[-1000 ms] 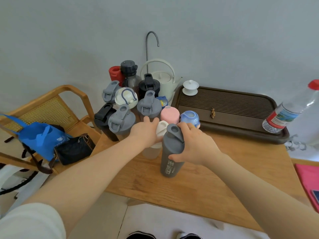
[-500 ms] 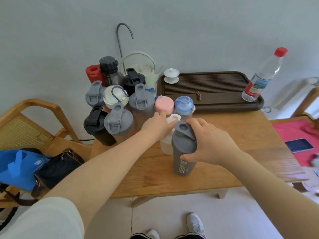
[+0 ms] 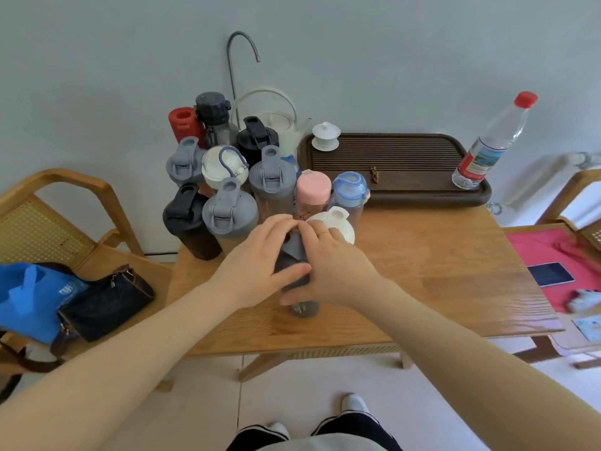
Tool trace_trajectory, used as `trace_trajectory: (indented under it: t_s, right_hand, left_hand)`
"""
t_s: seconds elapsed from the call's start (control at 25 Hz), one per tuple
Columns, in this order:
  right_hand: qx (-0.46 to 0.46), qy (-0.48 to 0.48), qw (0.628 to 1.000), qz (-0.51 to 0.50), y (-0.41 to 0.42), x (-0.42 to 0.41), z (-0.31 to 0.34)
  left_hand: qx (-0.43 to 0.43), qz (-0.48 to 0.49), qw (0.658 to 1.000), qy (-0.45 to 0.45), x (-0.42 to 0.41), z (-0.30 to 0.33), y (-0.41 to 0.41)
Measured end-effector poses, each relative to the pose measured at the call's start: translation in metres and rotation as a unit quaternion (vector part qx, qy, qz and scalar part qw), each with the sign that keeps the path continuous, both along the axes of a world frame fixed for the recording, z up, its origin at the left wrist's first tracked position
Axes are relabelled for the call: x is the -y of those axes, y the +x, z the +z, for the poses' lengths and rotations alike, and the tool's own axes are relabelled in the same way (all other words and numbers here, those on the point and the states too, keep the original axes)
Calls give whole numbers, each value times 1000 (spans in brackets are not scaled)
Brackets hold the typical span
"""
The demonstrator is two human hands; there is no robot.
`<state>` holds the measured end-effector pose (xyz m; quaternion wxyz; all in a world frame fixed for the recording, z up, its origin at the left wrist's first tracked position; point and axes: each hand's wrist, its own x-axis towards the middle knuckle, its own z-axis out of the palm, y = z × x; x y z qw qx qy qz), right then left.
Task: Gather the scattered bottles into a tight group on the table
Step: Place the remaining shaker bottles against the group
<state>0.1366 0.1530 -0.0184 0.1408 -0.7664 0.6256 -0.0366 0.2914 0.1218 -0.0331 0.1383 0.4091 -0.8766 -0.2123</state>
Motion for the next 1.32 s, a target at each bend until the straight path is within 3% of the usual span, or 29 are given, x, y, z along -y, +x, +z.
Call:
trace_trajectory:
  t_s: [0.04, 0.16, 0.2, 0.36, 0.56, 0.76, 1.12, 1.32]
  right_hand:
    - [5, 35, 999, 28, -13, 5, 5]
    - [232, 75, 970, -11, -58, 30, 14]
    - [254, 64, 965, -28, -67, 42, 7]
    - [23, 54, 997, 54, -66, 72, -35]
    - [-38, -2, 990, 137, -77, 69, -41]
    - [-153, -41, 967, 201, -95, 67, -42]
    - [-41, -71, 984, 160, -111, 63, -50]
    - [-50, -102, 988, 107, -104, 47, -66]
  left_hand:
    - [27, 3, 999, -20, -2, -4, -2]
    - [96, 11, 991, -89, -4, -11, -11]
    - [95, 3, 989, -111, -2, -11, -12]
    - [137, -44, 975, -172, 4, -5, -7]
    - [213, 15, 976, -54, -3, 16, -15]
    - [226, 102, 965, -87, 6, 14, -49]
    - [170, 175, 958, -148, 32, 10, -61]
    - [192, 164, 954, -163, 42, 7, -63]
